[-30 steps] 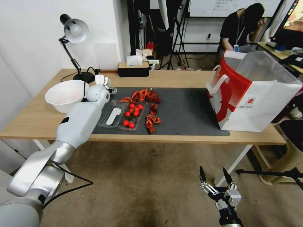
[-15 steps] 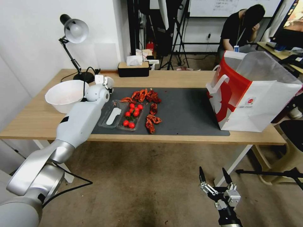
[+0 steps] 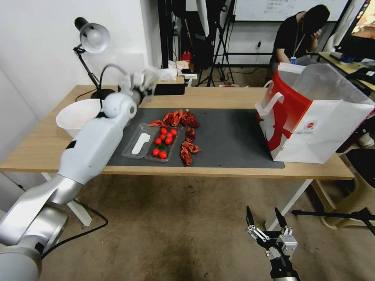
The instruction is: Pick up the trash from the table and place it into the takeout bag.
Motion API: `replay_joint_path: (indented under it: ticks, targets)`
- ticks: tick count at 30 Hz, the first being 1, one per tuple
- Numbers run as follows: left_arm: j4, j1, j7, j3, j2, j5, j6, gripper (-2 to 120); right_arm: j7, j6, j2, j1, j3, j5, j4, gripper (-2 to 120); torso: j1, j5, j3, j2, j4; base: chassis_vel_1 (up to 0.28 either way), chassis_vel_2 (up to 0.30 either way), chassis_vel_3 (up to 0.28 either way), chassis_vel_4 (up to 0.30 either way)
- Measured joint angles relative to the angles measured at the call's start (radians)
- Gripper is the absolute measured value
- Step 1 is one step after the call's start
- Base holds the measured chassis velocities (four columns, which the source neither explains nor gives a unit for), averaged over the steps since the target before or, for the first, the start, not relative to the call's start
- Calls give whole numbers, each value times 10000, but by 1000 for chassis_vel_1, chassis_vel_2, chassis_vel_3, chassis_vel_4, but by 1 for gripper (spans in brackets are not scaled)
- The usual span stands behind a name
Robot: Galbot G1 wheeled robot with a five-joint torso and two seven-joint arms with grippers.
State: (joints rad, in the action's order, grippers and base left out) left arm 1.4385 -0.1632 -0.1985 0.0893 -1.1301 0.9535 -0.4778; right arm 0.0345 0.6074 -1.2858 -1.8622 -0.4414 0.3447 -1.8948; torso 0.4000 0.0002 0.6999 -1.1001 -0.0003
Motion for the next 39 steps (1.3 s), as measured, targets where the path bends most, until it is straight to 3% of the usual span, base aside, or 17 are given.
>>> replay_joint_path:
  ticks: [5, 10, 14, 16, 19, 21, 26, 29, 32, 39]
  targets:
    - [616, 873, -51, 737, -429, 1004, 25, 4, 26, -3, -43, -79, -40, -57, -64, 100, 0, 1, 0, 0, 2, 0, 0, 0, 0]
    - [717, 1350, -21, 1195, -775, 1513, 51, 3, 38, -3, -59, -127, -84, -59, -91, 100, 0, 1, 0, 0, 3, 0, 0, 0, 0]
    - [681, 1920, 81, 2002, -1323, 1829, 161, 9, 47, 3, -90, -154, -122, -65, -93, 100, 1, 0, 0, 0, 3, 0, 0, 0, 0]
    - [451, 2449, 131, 2852, -1990, 1988, 264, 11, 49, 9, -197, -127, -104, -129, -29, 100, 0, 2, 1, 1, 0, 0, 0, 0, 0]
    - [350, 2699, 163, 3174, -2313, 2070, 315, 11, 49, 10, -257, -99, -77, -164, -3, 100, 0, 4, 0, 2, 0, 0, 0, 0, 0]
    - [89, 3221, 349, 3719, -3006, 2200, 402, 11, 49, 14, -314, -69, -64, -192, 52, 100, 0, 1, 1, 2, 1, 0, 0, 0, 0]
    - [-276, 3717, 499, 4086, -3659, 2243, 422, 11, 49, 31, -331, -69, -89, -192, 96, 100, 0, 1, 1, 2, 3, 0, 0, 0, 0]
    - [-890, 4054, 532, 4340, -4448, 2245, 442, 11, 51, 48, -351, -48, -100, -191, 146, 100, 0, 1, 1, 2, 3, 0, 0, 0, 0]
    - [-1439, 4287, 576, 4735, -4826, 2200, 708, 11, 59, 50, -360, -18, -102, -181, 154, 100, 0, 3, 0, 3, -2, 0, 0, 0, 0]
    - [-1817, 4102, 719, 5508, -4831, 1756, 869, 13, 66, 124, -301, -21, -132, -108, 227, 100, 0, -1, 1, 2, 5, 0, 0, 0, 0]
